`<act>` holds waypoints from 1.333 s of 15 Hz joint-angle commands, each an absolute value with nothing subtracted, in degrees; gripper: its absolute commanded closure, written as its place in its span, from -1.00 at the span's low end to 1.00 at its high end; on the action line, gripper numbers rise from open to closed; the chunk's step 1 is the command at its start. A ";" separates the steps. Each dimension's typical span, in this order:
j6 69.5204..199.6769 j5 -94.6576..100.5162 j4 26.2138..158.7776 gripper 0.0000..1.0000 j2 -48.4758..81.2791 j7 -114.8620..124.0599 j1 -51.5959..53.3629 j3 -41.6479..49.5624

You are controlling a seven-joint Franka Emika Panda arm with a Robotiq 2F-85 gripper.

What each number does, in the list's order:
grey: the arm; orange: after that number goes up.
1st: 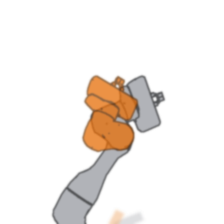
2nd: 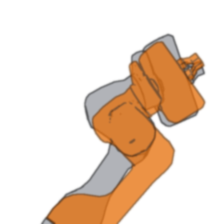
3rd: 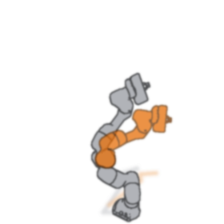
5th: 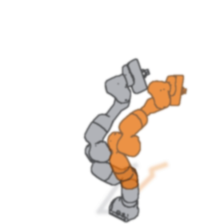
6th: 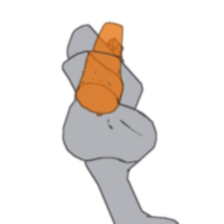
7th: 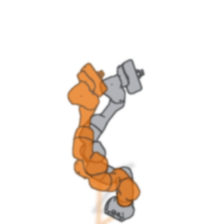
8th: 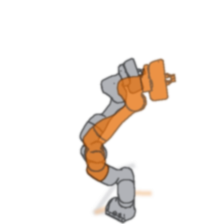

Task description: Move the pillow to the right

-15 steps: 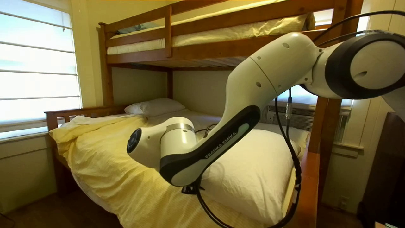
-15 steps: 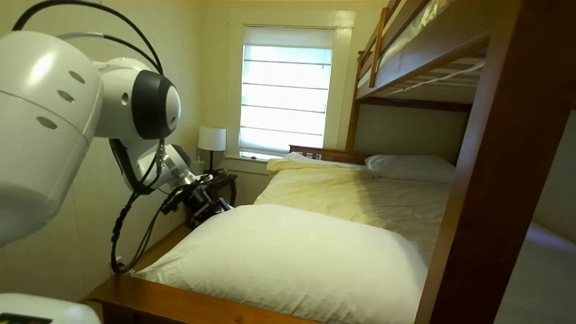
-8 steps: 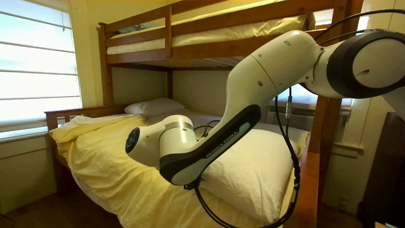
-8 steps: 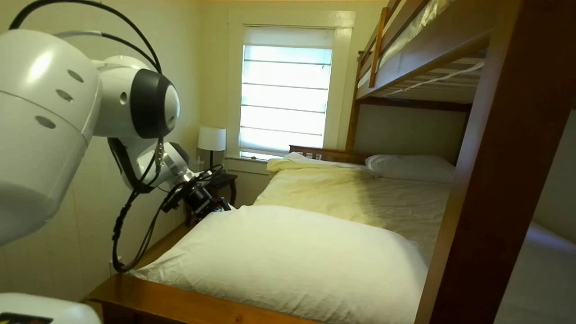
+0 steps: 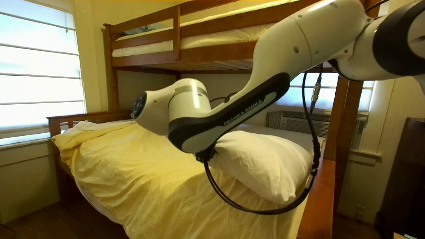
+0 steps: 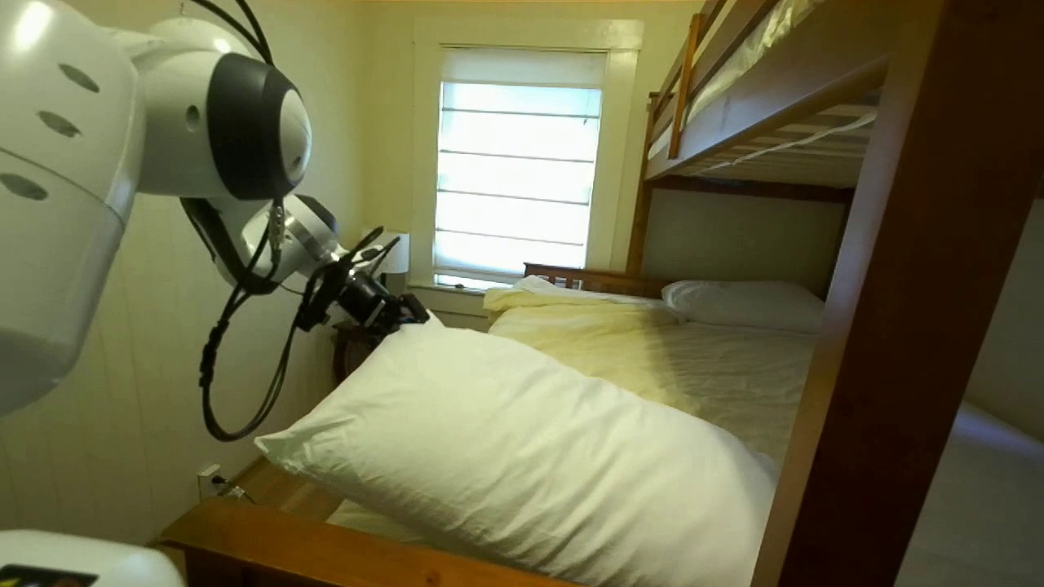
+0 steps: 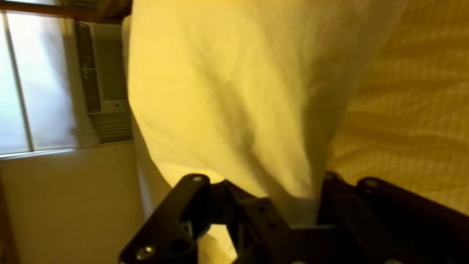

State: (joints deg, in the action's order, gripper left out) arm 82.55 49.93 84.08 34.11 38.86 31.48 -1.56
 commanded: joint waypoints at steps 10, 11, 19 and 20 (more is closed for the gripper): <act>75.73 56.08 87.36 0.92 24.75 41.26 28.00 -6.13; 74.63 57.46 86.92 0.92 25.01 41.89 27.15 -5.60; 74.30 59.50 82.59 0.92 18.18 47.18 16.41 -1.82; 74.36 59.12 81.44 0.92 17.18 47.29 15.14 -1.50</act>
State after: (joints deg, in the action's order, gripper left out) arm 76.38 57.89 84.15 20.33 45.98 18.23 -2.11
